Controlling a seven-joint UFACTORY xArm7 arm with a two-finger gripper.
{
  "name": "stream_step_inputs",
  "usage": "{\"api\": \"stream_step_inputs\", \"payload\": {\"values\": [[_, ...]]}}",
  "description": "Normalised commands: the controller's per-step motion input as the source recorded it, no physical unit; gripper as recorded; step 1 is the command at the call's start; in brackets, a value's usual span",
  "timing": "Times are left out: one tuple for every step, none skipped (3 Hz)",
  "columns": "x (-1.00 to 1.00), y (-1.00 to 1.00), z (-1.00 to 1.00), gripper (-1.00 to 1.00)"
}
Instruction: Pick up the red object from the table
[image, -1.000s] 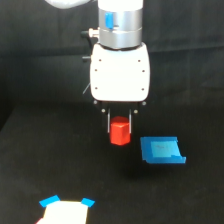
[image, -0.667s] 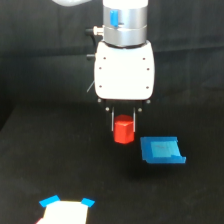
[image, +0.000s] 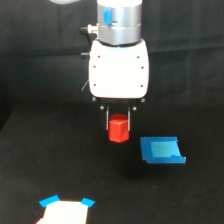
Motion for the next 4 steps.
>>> {"api": "stream_step_inputs", "payload": {"values": [[-0.21,-0.48,0.14,-1.00],[-0.20,-0.37,-0.10,-1.00],[-0.04,-0.32,-0.10,-0.73],[0.01,-0.45,-0.42,-1.00]]}}
